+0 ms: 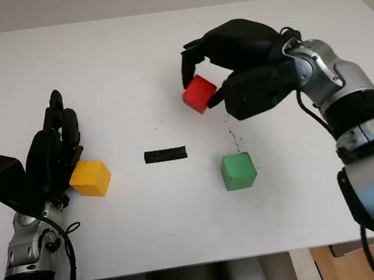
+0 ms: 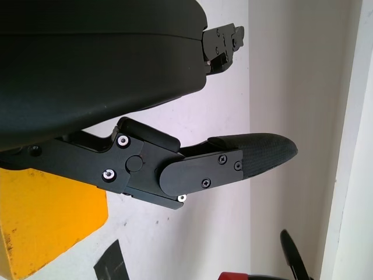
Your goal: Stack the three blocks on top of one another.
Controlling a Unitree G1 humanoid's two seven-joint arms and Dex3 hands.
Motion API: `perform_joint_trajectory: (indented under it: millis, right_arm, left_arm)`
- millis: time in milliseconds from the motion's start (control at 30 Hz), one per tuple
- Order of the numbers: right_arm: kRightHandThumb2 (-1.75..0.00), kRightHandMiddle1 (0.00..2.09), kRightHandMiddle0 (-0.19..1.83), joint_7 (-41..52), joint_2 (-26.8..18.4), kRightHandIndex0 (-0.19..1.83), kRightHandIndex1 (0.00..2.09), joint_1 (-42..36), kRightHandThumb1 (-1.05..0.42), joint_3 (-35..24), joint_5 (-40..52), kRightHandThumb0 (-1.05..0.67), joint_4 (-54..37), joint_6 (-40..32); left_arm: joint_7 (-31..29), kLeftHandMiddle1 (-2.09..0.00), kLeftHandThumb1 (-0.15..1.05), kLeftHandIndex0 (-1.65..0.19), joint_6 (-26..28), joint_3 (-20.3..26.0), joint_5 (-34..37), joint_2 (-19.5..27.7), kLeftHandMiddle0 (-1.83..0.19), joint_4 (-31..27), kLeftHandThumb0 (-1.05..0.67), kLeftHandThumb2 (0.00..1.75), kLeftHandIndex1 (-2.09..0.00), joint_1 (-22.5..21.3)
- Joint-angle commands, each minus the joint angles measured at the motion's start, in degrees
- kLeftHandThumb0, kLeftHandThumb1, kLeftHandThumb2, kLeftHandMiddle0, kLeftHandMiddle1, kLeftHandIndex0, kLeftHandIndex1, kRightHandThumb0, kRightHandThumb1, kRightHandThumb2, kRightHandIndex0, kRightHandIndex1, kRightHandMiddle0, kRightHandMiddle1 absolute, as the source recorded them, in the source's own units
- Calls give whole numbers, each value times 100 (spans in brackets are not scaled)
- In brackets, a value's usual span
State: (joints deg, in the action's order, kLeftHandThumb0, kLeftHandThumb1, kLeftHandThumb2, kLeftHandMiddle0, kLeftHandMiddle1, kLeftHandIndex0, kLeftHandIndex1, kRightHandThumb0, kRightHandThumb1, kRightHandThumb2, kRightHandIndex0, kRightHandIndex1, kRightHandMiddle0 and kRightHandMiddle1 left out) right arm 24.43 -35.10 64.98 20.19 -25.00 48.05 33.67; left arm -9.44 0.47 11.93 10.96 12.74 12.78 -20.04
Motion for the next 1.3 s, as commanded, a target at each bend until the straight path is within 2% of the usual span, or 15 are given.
perform_joint_trajectory:
  millis: [0,133,300,367,533,733,1267]
  right_arm:
    - [-6,140,42,334,49,27,4,-5,-89,-142,224,-28,-241,-178]
    - [-6,147,39,963,280,25,3,7,-91,-250,647,-28,-258,-352]
    - [-5,152,40,1251,556,27,5,-53,-90,-370,904,-35,-215,-809]
    - [-6,148,42,1311,658,26,5,-180,-90,-416,945,-40,-447,-1314]
    - [-5,153,39,1116,902,23,4,-798,-90,-670,1171,-43,-1351,-2428]
    - [-6,163,38,911,1137,22,4,-1576,-91,-970,1530,-49,-2326,-3336]
    - [-6,172,30,759,1342,21,4,-2297,-92,-1048,1791,-46,-3304,-4684]
  left_arm:
    - [27,0,105,19,-2,-36,-31,-37,19,-131,-76,60,-2,34]
    - [80,0,105,19,5,-53,-47,-71,19,-178,-76,60,-3,55]
    - [122,-1,105,19,-10,-68,-75,-93,19,-223,-76,60,-4,86]
    - [161,-1,105,19,-2,-62,-84,-104,19,-254,-77,59,-3,105]
    - [230,-2,105,19,20,-68,-88,-128,19,-331,-76,60,-4,154]
    - [240,-1,105,19,-23,-77,-77,-169,19,-326,-76,60,-3,186]
    - [250,-1,105,19,-56,-54,-71,-255,19,-369,-76,60,0,230]
